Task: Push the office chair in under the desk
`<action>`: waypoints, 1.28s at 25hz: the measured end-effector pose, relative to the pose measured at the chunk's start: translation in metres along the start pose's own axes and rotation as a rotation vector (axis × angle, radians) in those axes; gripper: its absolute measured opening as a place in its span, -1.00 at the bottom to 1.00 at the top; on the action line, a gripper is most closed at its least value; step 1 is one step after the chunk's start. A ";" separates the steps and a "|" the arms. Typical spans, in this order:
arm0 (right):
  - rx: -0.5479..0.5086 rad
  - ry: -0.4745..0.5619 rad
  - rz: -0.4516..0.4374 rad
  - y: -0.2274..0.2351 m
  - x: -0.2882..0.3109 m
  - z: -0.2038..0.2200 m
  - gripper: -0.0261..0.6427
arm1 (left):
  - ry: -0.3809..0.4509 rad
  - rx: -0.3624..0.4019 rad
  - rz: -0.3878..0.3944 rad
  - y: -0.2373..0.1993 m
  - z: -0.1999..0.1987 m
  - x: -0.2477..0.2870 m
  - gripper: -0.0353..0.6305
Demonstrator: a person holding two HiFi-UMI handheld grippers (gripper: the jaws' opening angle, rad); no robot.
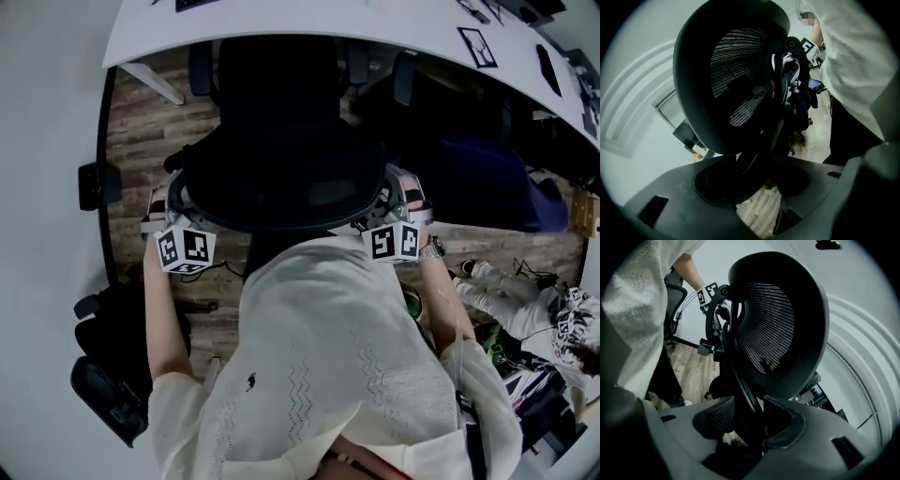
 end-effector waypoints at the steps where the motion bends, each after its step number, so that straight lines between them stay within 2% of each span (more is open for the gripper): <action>1: 0.004 0.000 0.002 0.001 0.003 -0.002 -0.33 | 0.001 0.000 0.002 -0.003 0.002 0.002 -0.25; 14: 0.046 -0.026 0.015 0.012 0.037 -0.025 -0.33 | 0.045 0.025 -0.005 -0.037 0.029 0.021 -0.24; 22: 0.057 -0.043 0.023 0.017 0.061 -0.039 -0.33 | 0.075 0.024 0.019 -0.056 0.049 0.032 -0.24; 32: 0.084 -0.061 -0.004 0.035 0.093 -0.055 -0.33 | 0.099 0.026 0.020 -0.083 0.067 0.052 -0.24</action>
Point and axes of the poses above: the fingertips, and each gripper's own axes: x forward along the fingers, y to its right, z out of its underside, the point moved 2 cm from there along -x, backward along the fingers, and after that the axes turned 14 degrees about x, right-handed, at the moved point
